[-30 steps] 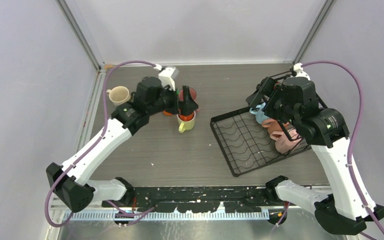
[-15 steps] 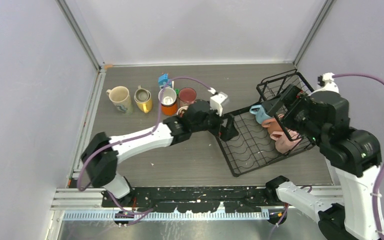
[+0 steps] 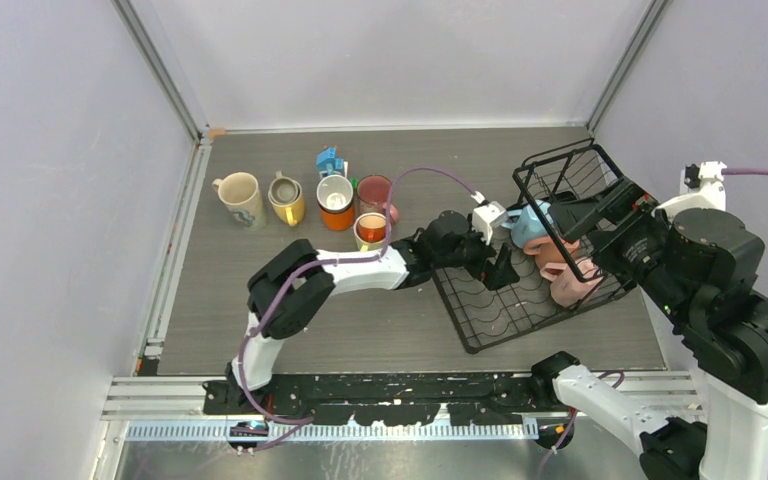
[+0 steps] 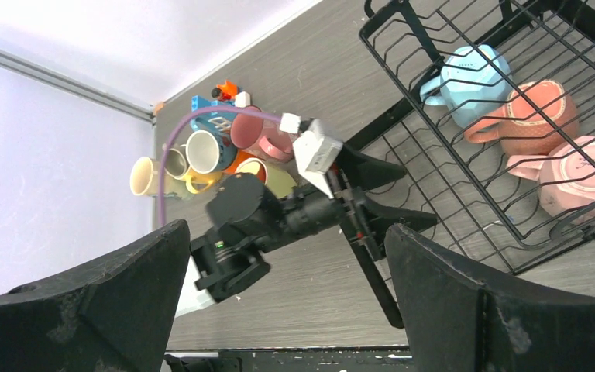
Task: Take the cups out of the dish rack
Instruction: Unload the cup from the dish rack.
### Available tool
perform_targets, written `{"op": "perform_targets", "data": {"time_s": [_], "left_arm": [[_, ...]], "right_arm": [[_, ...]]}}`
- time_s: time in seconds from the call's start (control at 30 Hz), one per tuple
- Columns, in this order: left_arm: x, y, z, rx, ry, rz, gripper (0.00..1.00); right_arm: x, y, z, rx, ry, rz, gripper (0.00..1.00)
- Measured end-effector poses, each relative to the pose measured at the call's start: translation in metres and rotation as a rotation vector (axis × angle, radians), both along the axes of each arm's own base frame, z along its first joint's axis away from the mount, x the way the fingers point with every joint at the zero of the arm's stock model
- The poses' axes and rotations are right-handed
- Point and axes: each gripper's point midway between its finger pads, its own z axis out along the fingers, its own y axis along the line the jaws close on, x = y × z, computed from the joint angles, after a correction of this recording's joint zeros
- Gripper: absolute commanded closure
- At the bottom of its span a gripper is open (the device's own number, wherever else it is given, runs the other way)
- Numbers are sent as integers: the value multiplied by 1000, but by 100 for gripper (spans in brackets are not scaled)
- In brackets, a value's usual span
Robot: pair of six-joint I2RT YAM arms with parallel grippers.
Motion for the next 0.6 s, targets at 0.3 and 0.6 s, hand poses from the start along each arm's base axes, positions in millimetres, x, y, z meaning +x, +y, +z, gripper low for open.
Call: {"op": "perform_targets", "data": {"time_s": [0.3,0.6], "left_arm": [[5,-40,-29,-68,-36,-92,20],[8,-61,-32,-119,-129,-170,29]], "right_arm": [[-15,-5,9,32,-61,11,0],[-10,-3,-3,10,-45,16,0]]}}
